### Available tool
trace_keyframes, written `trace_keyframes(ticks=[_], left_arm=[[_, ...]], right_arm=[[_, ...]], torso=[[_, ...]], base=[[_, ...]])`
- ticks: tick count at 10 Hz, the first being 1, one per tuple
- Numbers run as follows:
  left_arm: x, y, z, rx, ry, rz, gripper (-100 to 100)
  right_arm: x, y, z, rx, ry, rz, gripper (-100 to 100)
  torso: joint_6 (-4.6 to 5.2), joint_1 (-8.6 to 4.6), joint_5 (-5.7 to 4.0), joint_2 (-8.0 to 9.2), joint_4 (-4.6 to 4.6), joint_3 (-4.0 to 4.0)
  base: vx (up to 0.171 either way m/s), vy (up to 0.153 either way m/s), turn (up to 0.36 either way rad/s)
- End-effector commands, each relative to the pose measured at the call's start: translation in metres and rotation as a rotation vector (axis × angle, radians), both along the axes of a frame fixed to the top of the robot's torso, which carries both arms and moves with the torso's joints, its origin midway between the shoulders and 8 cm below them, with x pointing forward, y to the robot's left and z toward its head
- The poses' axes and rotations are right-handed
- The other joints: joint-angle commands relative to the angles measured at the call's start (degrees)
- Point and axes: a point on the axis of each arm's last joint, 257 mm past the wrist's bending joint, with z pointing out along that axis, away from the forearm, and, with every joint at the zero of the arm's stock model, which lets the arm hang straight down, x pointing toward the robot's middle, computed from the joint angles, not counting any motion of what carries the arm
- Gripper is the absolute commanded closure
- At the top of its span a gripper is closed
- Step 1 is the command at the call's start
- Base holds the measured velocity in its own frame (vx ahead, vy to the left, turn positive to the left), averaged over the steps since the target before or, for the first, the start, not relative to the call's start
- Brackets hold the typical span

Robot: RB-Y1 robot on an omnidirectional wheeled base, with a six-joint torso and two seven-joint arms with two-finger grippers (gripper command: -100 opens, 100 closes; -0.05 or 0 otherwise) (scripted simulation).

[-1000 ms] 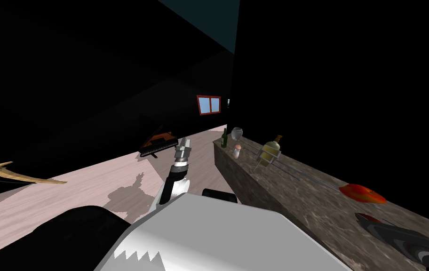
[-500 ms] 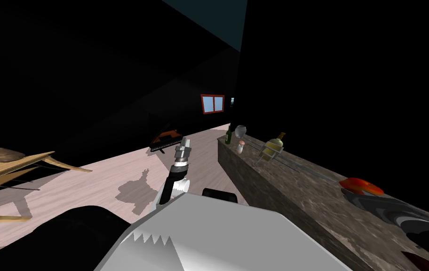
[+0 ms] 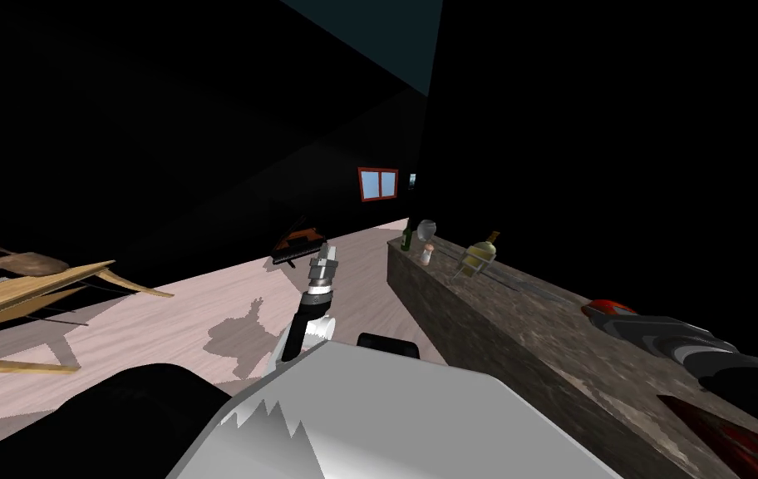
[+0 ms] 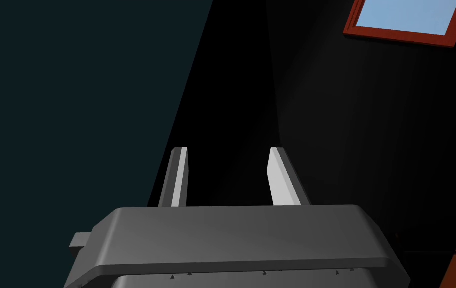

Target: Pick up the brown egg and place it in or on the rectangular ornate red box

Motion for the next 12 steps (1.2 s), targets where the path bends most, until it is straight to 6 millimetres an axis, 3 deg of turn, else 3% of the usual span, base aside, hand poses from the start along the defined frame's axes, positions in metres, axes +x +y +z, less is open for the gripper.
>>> trace_keyframes(ticks=[1, 4, 8, 10, 12], left_arm=[[0.000, 0.000, 0.000, 0.000, 0.000, 0.000, 0], [0.000, 0.000, 0.000, 0.000, 0.000, 0.000, 0], [0.000, 0.000, 0.000, 0.000, 0.000, 0.000, 0], [0.000, 0.000, 0.000, 0.000, 0.000, 0.000, 0], [0.000, 0.000, 0.000, 0.000, 0.000, 0.000, 0]], right_arm=[[-0.003, 0.001, -0.003, 0.005, 0.024, 0.006, 100], [-0.017, -0.002, -0.016, 0.012, 0.072, 0.002, 100], [-0.043, -0.007, -0.038, 0.021, 0.157, -0.006, 100], [-0.066, -0.010, -0.056, 0.027, 0.223, -0.014, 100], [-0.073, -0.011, -0.061, 0.029, 0.244, -0.016, 100]], torso=[[0.00, 0.00, 0.00, 0.00, 0.00, 0.00], [0.06, -0.54, -0.19, -0.30, -0.07, -0.17], [0.07, -0.47, -0.18, -0.35, -0.08, -0.20], [0.19, -0.58, -0.21, -0.35, -0.08, -0.20], [-0.03, -0.51, -0.20, -0.34, -0.05, -0.19]], base=[[-0.060, -0.060, -0.199], [0.005, -0.077, -0.162], [0.016, -0.064, -0.181], [0.038, -0.094, -0.293], [0.016, -0.054, -0.083]])
